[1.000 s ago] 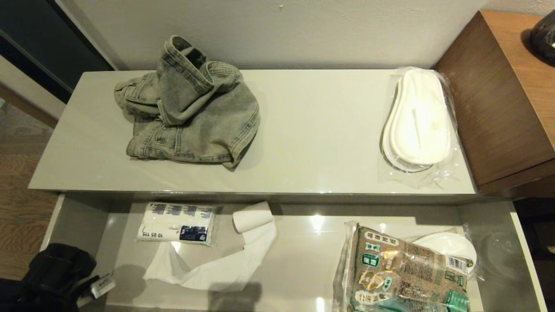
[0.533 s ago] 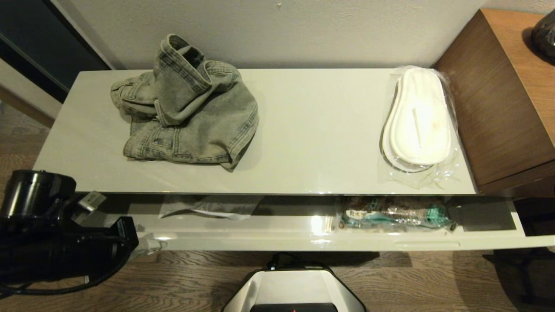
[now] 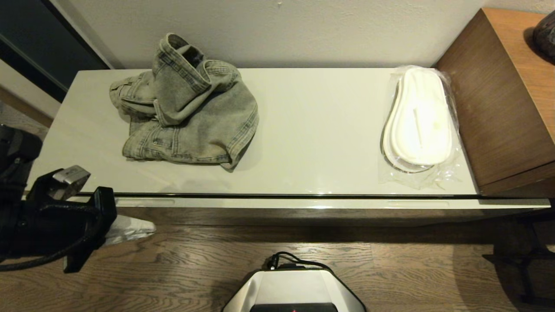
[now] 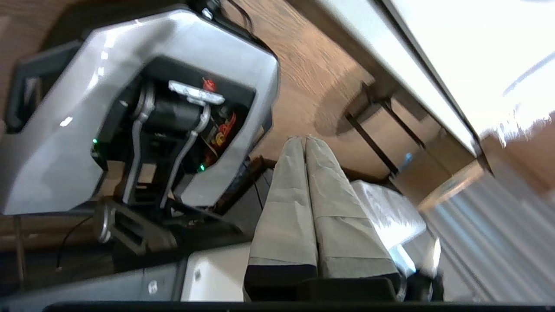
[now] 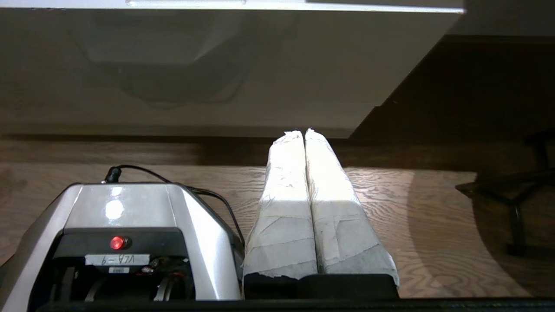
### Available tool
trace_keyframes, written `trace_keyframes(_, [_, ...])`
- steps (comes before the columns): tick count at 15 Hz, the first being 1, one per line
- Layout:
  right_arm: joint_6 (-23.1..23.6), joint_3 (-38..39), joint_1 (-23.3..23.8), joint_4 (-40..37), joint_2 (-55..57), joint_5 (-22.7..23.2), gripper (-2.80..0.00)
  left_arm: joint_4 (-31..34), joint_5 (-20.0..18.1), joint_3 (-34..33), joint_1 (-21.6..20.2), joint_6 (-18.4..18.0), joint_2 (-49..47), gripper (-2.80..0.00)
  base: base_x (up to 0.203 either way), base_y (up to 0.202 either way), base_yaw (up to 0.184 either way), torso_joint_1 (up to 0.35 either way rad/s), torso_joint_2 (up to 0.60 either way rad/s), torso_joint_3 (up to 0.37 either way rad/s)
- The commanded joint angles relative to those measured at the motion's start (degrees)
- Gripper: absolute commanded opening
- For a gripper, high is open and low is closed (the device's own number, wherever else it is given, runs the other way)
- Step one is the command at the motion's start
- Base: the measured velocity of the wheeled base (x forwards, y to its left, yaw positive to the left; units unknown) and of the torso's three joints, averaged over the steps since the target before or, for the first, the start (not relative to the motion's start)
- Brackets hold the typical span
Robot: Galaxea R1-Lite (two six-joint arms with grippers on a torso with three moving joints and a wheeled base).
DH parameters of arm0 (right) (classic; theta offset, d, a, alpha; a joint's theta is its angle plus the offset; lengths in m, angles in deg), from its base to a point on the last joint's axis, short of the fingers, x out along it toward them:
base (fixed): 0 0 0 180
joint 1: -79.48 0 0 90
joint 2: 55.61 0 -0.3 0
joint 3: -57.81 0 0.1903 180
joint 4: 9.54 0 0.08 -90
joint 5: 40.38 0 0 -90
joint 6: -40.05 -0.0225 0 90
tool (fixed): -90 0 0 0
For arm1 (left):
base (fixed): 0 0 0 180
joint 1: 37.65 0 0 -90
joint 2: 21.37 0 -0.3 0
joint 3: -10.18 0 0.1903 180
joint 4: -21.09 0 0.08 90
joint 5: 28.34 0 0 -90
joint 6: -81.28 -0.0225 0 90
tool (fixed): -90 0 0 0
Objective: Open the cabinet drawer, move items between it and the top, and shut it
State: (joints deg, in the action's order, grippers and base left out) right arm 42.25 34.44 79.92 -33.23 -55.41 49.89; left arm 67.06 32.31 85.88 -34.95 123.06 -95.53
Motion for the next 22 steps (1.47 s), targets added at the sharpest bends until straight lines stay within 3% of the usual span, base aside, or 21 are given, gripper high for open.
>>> trace_keyframes(1, [0.0,0.1,0.0,0.0,0.0,0.0,-2.80,5.4,-0.4,-0.8,1.1,0.1,10.8,-2.80,0.000,0.000,0.000,0.000,0.00,0.000])
trace_keyframes(4, [0.0,0.1,0.0,0.0,0.0,0.0,-2.80,18.8,0.6,-0.5,2.0,0.0,23.8,-2.80,0.000,0.000,0.000,0.000,0.00,0.000])
trace_keyframes(6, [0.0,0.1,0.0,0.0,0.0,0.0,-2.80,27.7,3.5,0.0,1.6,-0.9,31.8,-2.80,0.000,0.000,0.000,0.000,0.00,0.000])
trace_keyframes(10, [0.0,0.1,0.0,0.0,0.0,0.0,-2.80,42.1,6.0,6.4,-2.4,-4.7,40.0,-2.80,0.000,0.000,0.000,0.000,0.00,0.000])
trace_keyframes(14, [0.0,0.1,0.0,0.0,0.0,0.0,-2.80,44.5,7.5,6.3,-3.2,-12.2,49.8,-2.80,0.000,0.000,0.000,0.000,0.00,0.000])
trace_keyframes(16, [0.0,0.1,0.0,0.0,0.0,0.0,-2.80,44.7,8.7,2.2,-3.2,-17.2,55.2,-2.80,0.000,0.000,0.000,0.000,0.00,0.000])
trace_keyframes(18, [0.0,0.1,0.0,0.0,0.0,0.0,-2.80,44.9,14.9,-4.5,-2.6,-24.3,59.3,-2.80,0.000,0.000,0.000,0.000,0.00,0.000])
trace_keyframes(22, [0.0,0.1,0.0,0.0,0.0,0.0,-2.80,46.7,16.8,-11.8,-2.5,-29.4,68.1,-2.80,0.000,0.000,0.000,0.000,0.00,0.000])
